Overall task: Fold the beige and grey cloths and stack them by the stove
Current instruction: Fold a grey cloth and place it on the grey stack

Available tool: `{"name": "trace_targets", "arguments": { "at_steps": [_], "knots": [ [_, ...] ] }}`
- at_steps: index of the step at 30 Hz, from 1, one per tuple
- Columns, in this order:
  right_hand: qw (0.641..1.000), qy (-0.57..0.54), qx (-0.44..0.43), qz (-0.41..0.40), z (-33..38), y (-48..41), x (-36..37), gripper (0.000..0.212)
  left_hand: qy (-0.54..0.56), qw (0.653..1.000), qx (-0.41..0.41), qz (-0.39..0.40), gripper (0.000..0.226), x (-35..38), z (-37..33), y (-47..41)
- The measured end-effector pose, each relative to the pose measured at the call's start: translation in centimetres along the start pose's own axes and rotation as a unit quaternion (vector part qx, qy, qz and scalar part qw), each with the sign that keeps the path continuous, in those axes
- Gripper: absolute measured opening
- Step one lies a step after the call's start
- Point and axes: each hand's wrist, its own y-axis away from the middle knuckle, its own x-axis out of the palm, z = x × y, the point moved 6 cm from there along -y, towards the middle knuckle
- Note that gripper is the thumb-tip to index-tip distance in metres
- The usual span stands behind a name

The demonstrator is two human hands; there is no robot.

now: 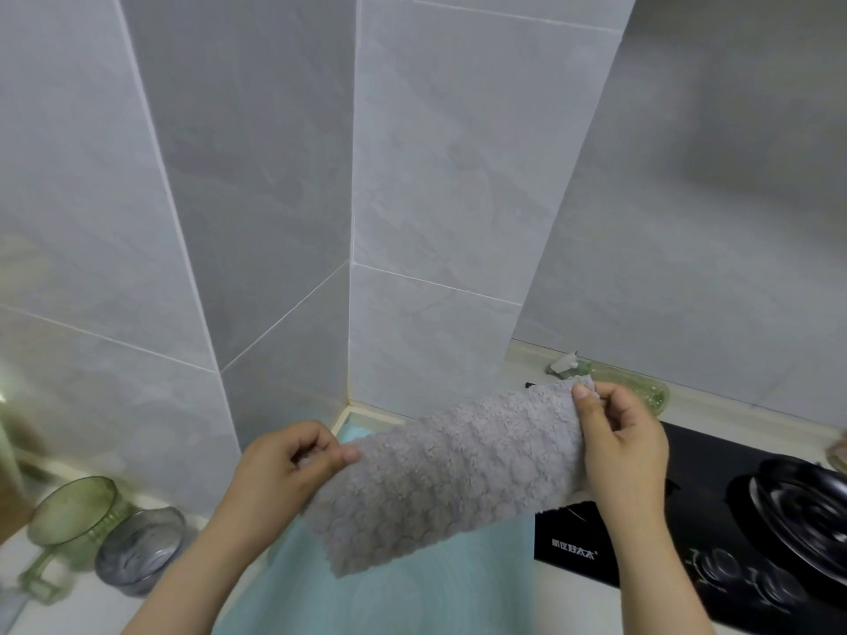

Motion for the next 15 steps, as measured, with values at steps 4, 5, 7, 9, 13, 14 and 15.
{"name": "trace_targets", "arguments": {
  "at_steps": [4,5,7,9,13,14,15],
  "knots": [
    [1.000,0.016,0.018,-0.005,-1.2,0.0,-0.3,0.013,0.026,0.996,-0.029,0.086,0.013,0.2,0.1,0.1],
    [1.000,0.017,0.021,-0.003,-1.4,0.1,-0.3,0.014,0.022,0.996,-0.027,0.086,0.014,0.0,0.1,0.1],
    [1.000,0.014,0.025,-0.001,-1.6,0.2,-0.2,0.014,0.002,0.998,-0.014,0.062,0.016,-0.3,0.0,0.0],
    [1.000,0.007,0.026,-0.004,-1.7,0.4,-0.2,0.014,-0.006,1.000,-0.013,0.022,0.014,-0.6,0.0,-0.2],
    [1.000,-0.007,0.025,-0.004,-1.9,0.7,0.0,0.013,0.087,0.992,-0.089,-0.023,0.012,-0.5,1.4,-0.7],
    [1.000,-0.011,0.025,-0.004,-2.0,0.7,0.0,0.013,0.098,0.990,-0.104,-0.008,0.008,-0.2,1.6,-0.7],
    [1.000,-0.015,0.027,-0.006,-2.0,0.7,0.0,0.013,0.107,0.987,-0.118,0.010,0.005,0.1,1.8,-0.7]
  ]
}}
